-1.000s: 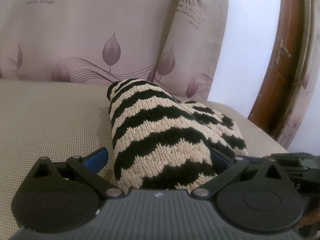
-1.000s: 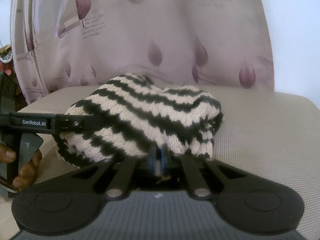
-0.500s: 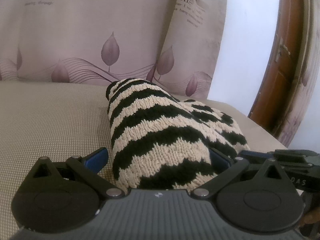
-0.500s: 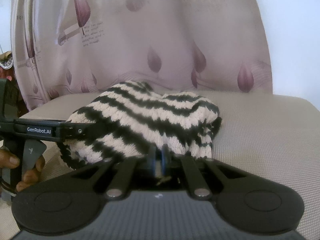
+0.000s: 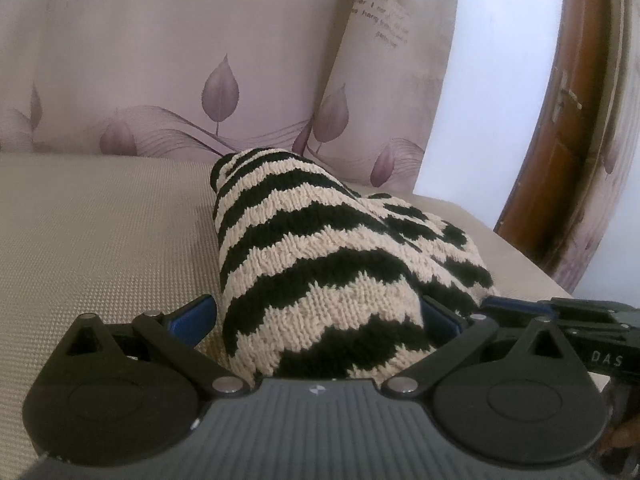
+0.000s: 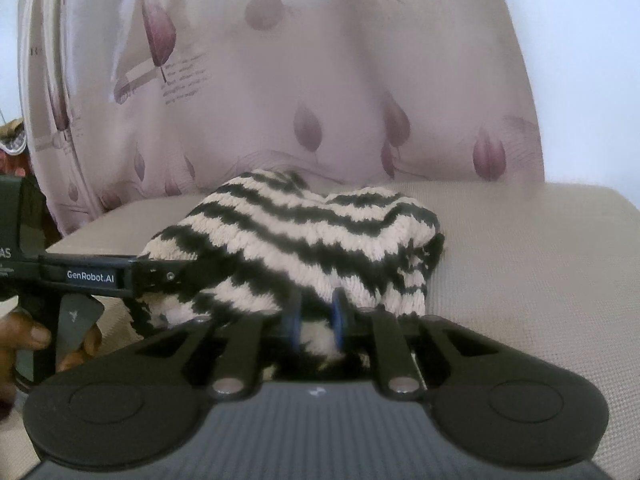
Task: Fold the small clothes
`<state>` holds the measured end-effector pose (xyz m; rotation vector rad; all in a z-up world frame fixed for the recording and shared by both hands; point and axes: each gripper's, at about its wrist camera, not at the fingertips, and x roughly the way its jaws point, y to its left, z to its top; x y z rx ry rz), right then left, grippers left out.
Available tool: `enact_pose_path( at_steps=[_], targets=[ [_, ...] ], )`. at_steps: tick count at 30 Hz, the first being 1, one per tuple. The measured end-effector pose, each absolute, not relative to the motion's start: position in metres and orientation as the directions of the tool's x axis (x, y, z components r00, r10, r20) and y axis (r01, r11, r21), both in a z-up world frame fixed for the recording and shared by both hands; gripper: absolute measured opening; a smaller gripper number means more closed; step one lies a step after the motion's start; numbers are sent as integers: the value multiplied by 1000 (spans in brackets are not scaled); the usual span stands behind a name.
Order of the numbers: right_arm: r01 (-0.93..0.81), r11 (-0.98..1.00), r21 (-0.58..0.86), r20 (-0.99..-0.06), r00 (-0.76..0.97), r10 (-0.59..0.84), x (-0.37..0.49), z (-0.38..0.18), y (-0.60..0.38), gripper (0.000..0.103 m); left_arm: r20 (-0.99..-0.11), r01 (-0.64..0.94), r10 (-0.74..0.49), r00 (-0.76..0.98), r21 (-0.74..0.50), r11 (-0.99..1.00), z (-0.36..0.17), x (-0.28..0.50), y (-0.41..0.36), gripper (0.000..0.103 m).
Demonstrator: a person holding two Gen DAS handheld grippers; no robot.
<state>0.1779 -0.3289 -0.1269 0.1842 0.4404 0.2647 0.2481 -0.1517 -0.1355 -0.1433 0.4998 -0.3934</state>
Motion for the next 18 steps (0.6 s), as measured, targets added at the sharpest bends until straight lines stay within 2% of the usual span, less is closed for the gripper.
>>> enact_pose_path(
  at_steps=[7, 9, 10, 11, 12, 14, 15, 18],
  targets=[
    [-221, 933, 284, -459, 823, 335, 186, -117, -334, 15, -405, 363, -458, 791, -292, 885, -123, 246, -134, 103],
    [-237, 920, 312, -475, 800, 367, 189, -113, -338, 22, -394, 356, -461, 795, -313, 880, -111, 245, -124, 103],
    [-246, 914, 323, -476, 793, 382, 190, -110, -340, 30, -384, 353, -468, 796, -335, 874, -106, 246, -118, 103],
    [-260, 905, 337, -471, 786, 401, 190, -106, -342, 44, -378, 350, -476, 794, -355, 867, -102, 248, -112, 103],
    [-272, 898, 346, -464, 782, 416, 189, -103, -344, 53, -381, 347, -483, 788, -373, 861, -97, 253, -106, 103],
    [-261, 903, 341, -439, 805, 399, 185, -95, -348, 99, -401, 340, -484, 778, -379, 861, -94, 265, -100, 103],
    [-247, 910, 334, -419, 825, 378, 181, -90, -352, 103, -418, 341, -488, 766, -379, 860, -95, 272, -98, 103],
    [-229, 891, 392, -404, 827, 390, 186, -89, -370, 103, -482, 367, -535, 694, -402, 839, -103, 293, -102, 103]
  ],
)
